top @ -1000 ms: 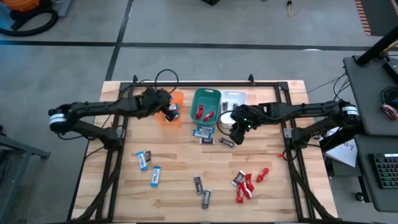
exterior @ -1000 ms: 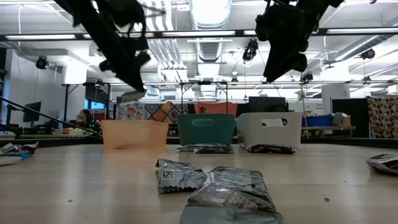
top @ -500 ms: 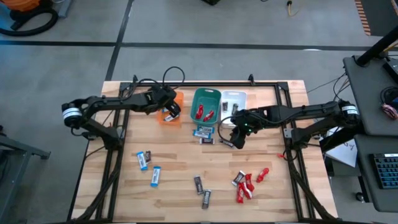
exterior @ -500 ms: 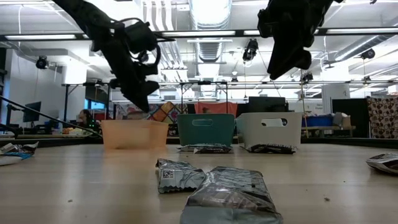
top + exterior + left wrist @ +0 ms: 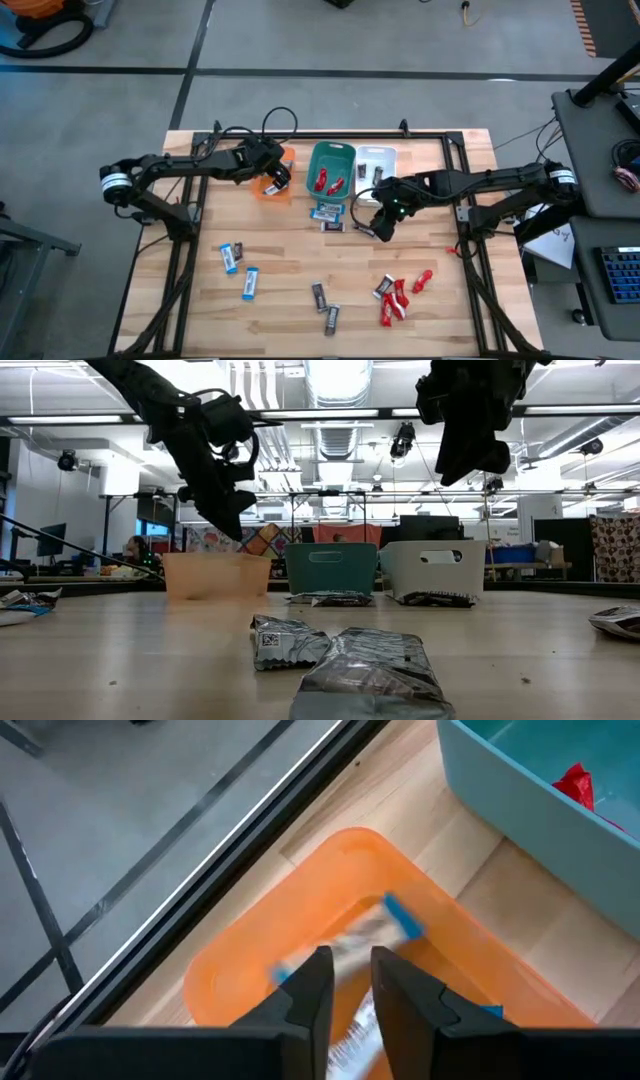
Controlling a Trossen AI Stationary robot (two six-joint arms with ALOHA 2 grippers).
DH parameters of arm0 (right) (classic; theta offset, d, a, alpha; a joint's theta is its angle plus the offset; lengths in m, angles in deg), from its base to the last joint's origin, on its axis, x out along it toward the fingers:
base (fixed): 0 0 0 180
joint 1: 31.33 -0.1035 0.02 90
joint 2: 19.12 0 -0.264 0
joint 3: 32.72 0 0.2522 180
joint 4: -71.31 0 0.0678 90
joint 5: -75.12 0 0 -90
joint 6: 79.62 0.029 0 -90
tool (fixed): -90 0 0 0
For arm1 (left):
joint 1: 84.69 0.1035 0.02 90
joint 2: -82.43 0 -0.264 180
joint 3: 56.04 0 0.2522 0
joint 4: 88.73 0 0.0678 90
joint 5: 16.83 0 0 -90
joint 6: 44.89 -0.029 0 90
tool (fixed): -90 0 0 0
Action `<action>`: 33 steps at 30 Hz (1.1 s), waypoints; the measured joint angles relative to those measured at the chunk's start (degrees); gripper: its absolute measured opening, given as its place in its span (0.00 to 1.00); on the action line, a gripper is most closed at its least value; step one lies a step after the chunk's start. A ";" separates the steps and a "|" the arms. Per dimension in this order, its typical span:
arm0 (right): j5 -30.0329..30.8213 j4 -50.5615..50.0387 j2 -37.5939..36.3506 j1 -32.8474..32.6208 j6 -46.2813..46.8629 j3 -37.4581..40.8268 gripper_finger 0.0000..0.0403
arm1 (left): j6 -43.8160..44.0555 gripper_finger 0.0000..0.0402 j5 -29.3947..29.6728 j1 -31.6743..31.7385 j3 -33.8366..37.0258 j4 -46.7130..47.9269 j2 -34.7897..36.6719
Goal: Organize candy in baskets
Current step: Put the red chocolate into the green bin
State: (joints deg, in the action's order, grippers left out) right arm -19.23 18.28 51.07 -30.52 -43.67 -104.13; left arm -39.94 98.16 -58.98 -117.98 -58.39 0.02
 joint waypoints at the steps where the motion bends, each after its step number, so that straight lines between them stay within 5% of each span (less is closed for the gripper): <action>1: -0.54 -0.25 0.00 -0.23 0.57 0.00 0.28 | -0.01 0.16 0.01 0.00 0.00 0.02 0.00; 11: -5.01 -7.32 0.00 -5.10 11.08 -0.02 0.27 | -1.84 0.19 -0.78 -0.81 0.00 0.33 4.40; 17: -8.82 -11.06 0.00 -8.83 16.95 -0.02 0.27 | -3.99 0.19 -14.12 -2.74 0.00 -0.53 11.36; 23: -10.56 -15.27 0.05 -13.63 4.72 -0.02 0.26 | -4.91 0.19 -28.11 -7.03 0.00 -3.12 15.90; 33: -7.64 -17.55 4.45 -24.85 -9.83 0.26 0.26 | -4.93 0.19 -28.67 -16.42 0.00 -5.61 17.40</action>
State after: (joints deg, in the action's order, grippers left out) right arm -26.87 0.73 55.53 -55.37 -53.50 -103.87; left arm -44.86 69.49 -75.40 -117.98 -64.00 17.42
